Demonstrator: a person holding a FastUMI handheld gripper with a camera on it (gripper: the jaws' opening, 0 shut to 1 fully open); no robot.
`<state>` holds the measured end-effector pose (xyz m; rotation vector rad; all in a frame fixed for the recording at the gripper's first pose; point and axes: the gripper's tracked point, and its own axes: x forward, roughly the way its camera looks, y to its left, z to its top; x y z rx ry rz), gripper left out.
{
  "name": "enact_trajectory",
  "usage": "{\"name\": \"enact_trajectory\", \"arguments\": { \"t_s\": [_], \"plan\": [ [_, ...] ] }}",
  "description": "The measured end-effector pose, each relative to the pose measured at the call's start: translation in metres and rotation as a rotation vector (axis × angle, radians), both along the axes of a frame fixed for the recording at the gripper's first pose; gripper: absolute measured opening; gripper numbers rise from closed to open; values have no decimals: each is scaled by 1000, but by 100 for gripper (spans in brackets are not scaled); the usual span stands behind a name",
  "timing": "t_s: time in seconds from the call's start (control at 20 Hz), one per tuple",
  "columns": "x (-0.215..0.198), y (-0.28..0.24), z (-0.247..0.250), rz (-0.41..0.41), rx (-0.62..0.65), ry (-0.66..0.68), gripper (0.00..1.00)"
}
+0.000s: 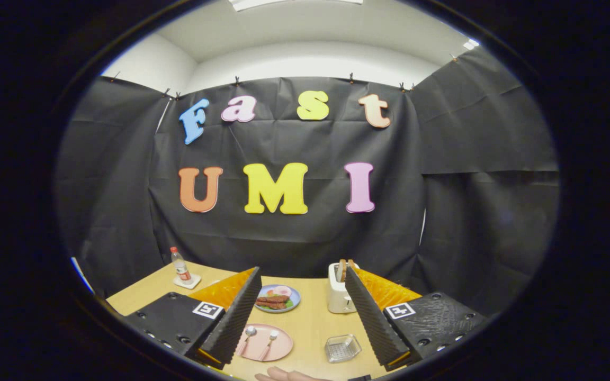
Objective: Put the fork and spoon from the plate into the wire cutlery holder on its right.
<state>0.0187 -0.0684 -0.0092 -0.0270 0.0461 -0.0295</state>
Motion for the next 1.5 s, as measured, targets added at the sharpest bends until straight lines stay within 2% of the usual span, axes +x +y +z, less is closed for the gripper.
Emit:
{"name": "enact_trajectory", "arguments": {
  "t_s": [0.4,0.7,1.15,1.5],
  "plan": [
    [11,-9,-22,3,-10,51,95],
    [34,5,-68,9,-24,137,95],
    [79,39,-203,-2,5,409,95],
    [92,71,-309,-13,27,641,93]
  ]
}}
